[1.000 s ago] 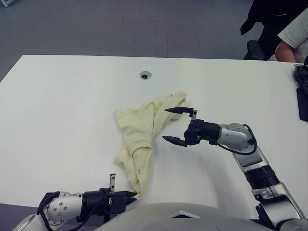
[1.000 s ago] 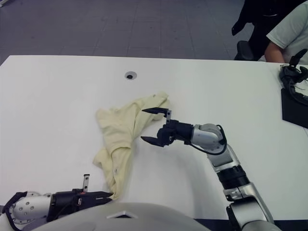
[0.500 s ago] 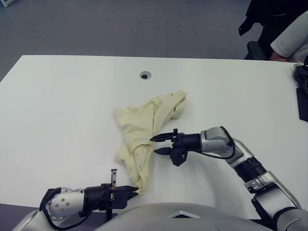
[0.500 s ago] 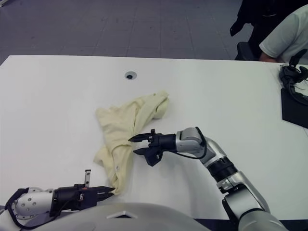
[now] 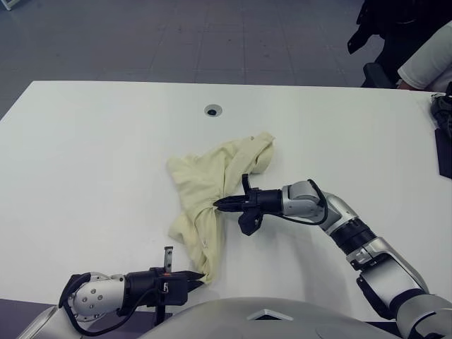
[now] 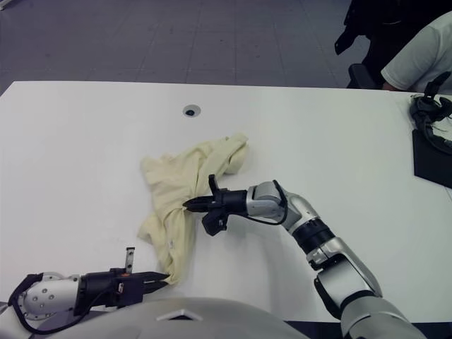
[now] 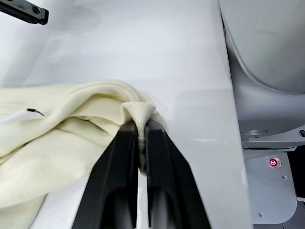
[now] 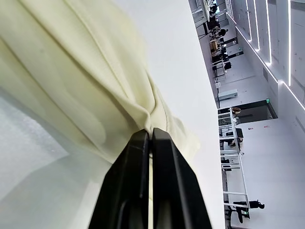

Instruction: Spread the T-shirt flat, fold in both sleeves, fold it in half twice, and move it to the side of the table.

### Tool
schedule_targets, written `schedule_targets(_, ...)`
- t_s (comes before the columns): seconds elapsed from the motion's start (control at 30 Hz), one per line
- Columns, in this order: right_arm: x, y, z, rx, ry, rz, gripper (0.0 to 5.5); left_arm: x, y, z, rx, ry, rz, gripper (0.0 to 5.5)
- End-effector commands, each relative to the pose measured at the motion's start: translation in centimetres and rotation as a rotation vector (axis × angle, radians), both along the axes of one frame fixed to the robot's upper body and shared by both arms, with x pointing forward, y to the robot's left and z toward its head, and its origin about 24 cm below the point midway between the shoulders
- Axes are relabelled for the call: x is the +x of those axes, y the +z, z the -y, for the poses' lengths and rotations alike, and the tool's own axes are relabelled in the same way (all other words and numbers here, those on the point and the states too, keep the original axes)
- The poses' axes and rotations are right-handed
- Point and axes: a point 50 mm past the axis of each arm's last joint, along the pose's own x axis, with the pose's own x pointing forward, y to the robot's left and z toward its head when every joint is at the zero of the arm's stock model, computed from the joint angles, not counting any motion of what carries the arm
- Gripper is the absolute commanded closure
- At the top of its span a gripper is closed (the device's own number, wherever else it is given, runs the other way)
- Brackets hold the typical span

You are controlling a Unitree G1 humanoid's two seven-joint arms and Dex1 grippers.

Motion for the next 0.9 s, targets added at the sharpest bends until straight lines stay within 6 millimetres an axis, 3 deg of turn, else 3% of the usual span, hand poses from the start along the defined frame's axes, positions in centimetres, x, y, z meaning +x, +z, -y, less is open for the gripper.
schedule_targets(0.03,-0.3,-0.4,-0.2,-0.001,0.013,-0.025,5.5,0.0,0.0,0.3,-0.006,-0.009,0.002,5.48)
schedule_targets(0.17,0.3,1.2,0.6,0.102,-0.052,-0.024,5.5,1.2,0.4,-0.3,-0.006,0.04,0.065,5.48)
schedule_targets(0.27,2.7,4.1,2.6,0.232,-0.205,0.052,5.5,5.3,2.4,-1.6,-0.035,0.216,0.252,5.48)
schedule_targets(0.33,5.0,6.7,5.1,0.302,-0.346,0.161,5.5,8.9,5.2,-2.8,-0.074,0.356,0.429,5.48)
schedule_targets(0.47,9.0,13.3,10.9,0.405,-0.631,0.404,5.5,16.2,14.1,-4.2,-0.176,0.606,0.814,5.48)
schedule_targets(0.53,10.0,16.2,13.0,0.438,-0.725,0.503,5.5,19.0,17.5,-4.4,-0.172,0.669,0.93,5.48)
schedule_targets(0.73,12.0,23.3,16.3,0.485,-0.918,0.727,5.5,25.9,24.0,-3.5,0.038,0.737,1.252,5.48)
schedule_targets(0.9,12.5,27.7,17.6,0.496,-1.017,0.898,5.5,29.0,29.2,-0.8,0.279,0.707,1.633,5.48)
